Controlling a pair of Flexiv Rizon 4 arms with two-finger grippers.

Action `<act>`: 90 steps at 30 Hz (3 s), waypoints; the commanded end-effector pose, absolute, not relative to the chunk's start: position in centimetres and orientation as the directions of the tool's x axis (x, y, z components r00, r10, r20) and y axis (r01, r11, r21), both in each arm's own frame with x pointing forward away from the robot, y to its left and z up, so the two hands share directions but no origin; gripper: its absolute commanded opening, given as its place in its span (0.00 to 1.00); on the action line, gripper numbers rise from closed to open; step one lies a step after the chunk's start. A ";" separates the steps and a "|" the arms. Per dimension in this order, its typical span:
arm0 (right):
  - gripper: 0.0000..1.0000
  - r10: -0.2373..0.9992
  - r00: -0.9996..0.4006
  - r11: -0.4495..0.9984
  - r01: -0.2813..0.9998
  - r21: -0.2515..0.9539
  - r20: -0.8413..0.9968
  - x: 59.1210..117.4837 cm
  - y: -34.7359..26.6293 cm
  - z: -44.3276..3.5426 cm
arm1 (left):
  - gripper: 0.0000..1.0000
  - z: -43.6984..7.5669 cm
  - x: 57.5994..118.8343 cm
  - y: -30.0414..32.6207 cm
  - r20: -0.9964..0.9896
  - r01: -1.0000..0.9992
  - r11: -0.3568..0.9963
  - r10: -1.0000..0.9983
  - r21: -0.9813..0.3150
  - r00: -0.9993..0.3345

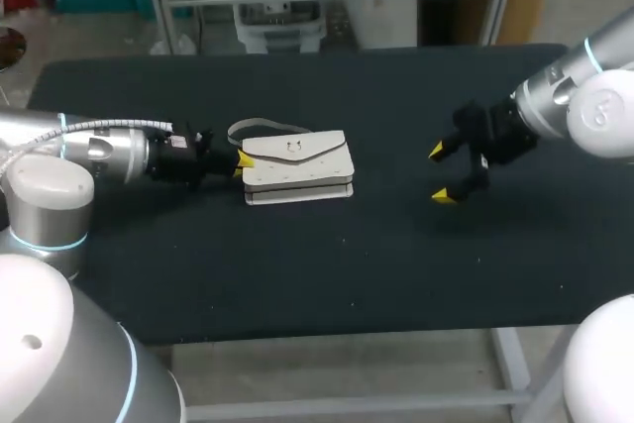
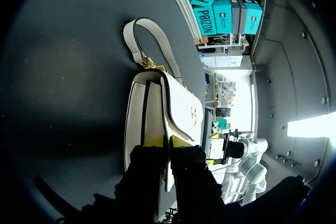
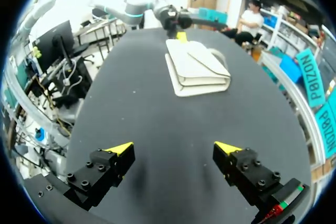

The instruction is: Pick up the bag, open it, inspect its contents, close it, and place it on the opposite side

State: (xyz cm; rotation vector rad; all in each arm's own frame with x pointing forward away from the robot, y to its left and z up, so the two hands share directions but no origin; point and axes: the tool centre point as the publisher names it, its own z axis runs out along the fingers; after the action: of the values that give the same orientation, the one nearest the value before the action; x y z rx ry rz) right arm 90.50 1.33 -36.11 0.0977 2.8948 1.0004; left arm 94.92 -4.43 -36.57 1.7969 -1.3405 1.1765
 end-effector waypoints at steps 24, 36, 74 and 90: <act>1.00 0.084 -0.995 0.784 0.034 0.620 -0.052 90.4 1.3 -36.1 | 0.00 -36.9 94.6 -6.6 0.887 -0.956 -0.287 -0.456 -0.068 0.074; 1.00 0.084 -0.995 0.784 0.034 0.620 -0.052 90.4 1.3 -36.1 | 1.00 -36.7 93.8 -6.4 0.889 -0.957 -0.273 -0.456 -0.096 0.041; 1.00 -0.029 -0.970 0.871 -0.143 0.471 -0.241 90.6 7.4 -31.1 | 1.00 -33.2 95.9 0.8 0.603 -0.779 -0.076 -0.680 -0.623 -0.416; 1.00 -0.080 -0.980 0.886 -0.153 0.437 -0.180 90.6 9.2 -32.0 | 1.00 -31.2 99.3 2.3 0.544 -0.927 0.136 -0.776 -0.351 -0.320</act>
State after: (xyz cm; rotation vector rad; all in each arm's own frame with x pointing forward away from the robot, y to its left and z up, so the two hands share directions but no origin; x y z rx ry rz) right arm 90.10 8.77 -32.01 -0.1734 2.8760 0.6954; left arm 97.52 2.32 -32.11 1.7393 -2.1296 1.3515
